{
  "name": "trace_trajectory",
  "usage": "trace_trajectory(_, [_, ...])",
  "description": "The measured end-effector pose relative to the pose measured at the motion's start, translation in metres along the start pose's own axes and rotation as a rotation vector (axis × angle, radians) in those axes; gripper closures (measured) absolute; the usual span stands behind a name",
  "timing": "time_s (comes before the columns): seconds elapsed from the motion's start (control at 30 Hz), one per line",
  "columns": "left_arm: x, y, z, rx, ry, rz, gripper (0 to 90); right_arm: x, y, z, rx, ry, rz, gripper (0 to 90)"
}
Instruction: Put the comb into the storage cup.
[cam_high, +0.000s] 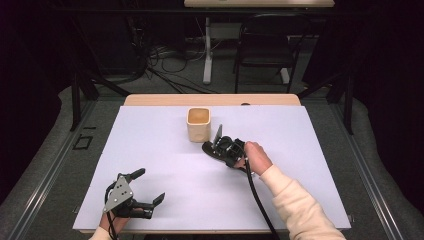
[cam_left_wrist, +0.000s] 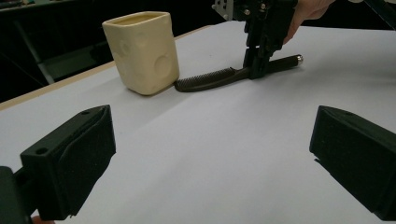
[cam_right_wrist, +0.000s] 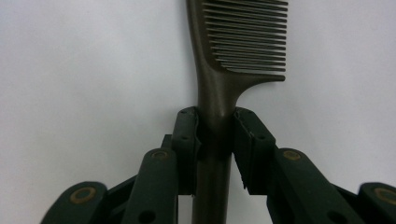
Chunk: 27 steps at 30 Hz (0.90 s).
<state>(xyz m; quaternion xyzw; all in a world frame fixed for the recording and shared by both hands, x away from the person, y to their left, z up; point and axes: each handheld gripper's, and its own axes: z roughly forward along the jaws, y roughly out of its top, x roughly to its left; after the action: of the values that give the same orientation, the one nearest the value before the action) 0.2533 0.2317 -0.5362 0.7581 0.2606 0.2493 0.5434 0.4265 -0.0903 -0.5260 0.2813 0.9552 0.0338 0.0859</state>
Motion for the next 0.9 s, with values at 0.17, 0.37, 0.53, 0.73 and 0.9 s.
trace_trajectory(0.17, [0.000, 0.000, 0.000, 0.002, 0.000, 0.002, 0.3, 0.000, -0.003, -0.001, -0.012, 0.006, 0.010, 72.4])
trace_trajectory(0.37, [0.000, 0.000, 0.000, 0.003, 0.001, 0.004, 0.2, 0.000, -0.008, -0.006, -0.012, 0.021, 0.004, 72.5])
trace_trajectory(0.53, [0.000, 0.000, 0.000, 0.004, 0.001, 0.005, 0.3, 0.000, -0.016, -0.007, -0.051, 0.026, 0.010, 72.5])
trace_trajectory(0.73, [0.000, 0.000, 0.000, 0.005, 0.001, 0.004, 0.2, 0.001, -0.022, -0.008, -0.065, 0.032, 0.013, 72.6])
trace_trajectory(0.9, [0.000, 0.000, 0.000, 0.004, 0.000, 0.003, 0.2, 0.000, -0.025, -0.012, -0.077, 0.034, 0.015, 72.5])
